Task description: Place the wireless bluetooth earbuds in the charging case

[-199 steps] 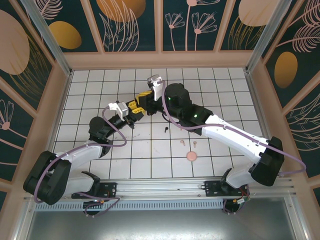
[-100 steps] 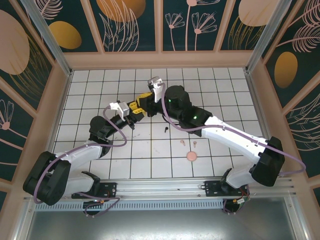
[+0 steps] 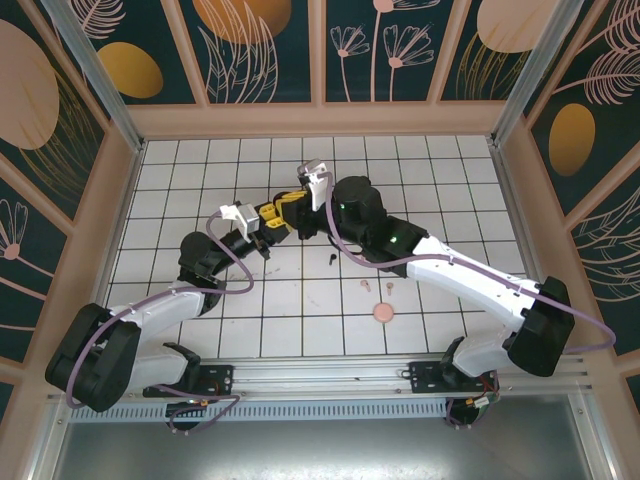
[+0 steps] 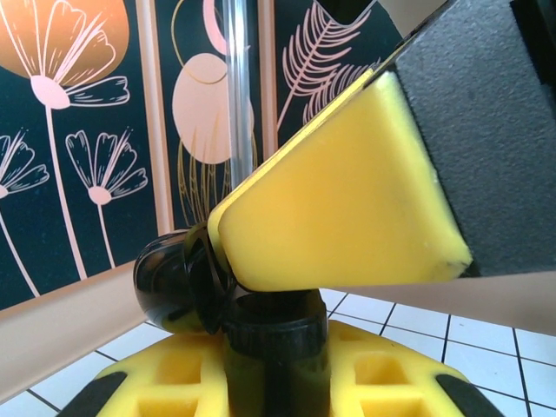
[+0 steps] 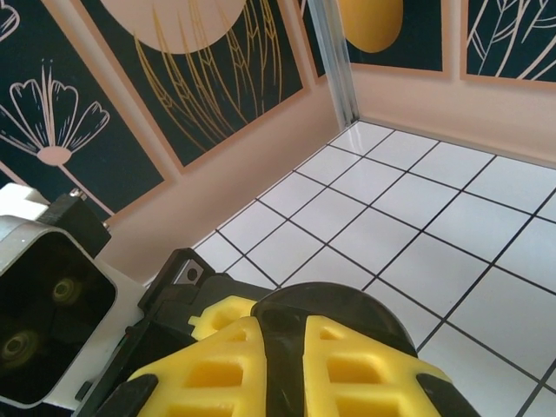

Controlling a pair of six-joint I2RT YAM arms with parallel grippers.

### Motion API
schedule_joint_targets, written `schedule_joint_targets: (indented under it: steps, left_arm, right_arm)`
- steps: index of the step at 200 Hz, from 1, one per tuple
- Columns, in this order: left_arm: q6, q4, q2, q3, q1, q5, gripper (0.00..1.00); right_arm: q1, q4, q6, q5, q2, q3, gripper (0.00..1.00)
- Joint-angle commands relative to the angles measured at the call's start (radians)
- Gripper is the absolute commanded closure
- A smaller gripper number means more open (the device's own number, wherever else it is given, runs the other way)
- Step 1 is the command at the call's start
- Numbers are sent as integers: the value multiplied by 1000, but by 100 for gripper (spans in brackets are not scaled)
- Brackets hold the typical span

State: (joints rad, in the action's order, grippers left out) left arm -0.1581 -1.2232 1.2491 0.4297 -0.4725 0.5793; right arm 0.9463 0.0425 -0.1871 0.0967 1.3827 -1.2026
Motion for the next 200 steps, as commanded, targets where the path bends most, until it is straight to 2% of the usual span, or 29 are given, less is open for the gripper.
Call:
schedule_joint_targets:
  steps: [1, 9, 24, 53, 72, 105, 140, 169, 200]
  left_arm:
    - [-6, -64, -27, 41, -3, 17, 100]
    - [-6, -63, -25, 41, -3, 16, 100]
    - [-5, -64, -19, 40, -4, 13, 100]
    - [-3, -91, -6, 17, -3, -6, 100]
    - [-1, -120, 2, -5, -3, -28, 100]
    - [7, -148, 6, -35, -3, -69, 100]
    - [10, -175, -10, -65, -3, -150, 100]
    - [19, -200, -40, -99, -3, -241, 100]
    - [24, -204, -66, -111, -3, -276, 100]
  right_arm:
    - [3, -61, 41, 56, -10, -1, 83]
    - [3, -76, 44, 52, -4, -14, 78]
    - [3, -83, 34, 21, -6, -36, 64]
    - [-6, -113, -11, -89, -28, -113, 42]
    - [-21, -144, -57, -158, -56, -161, 37]
    - [-90, -241, -223, -270, -122, -182, 35]
    - [-207, -413, -394, -285, -122, -127, 35]
    - [-241, -483, -479, -265, -52, -37, 38]
    - [-234, -495, -558, -217, 90, 29, 42]
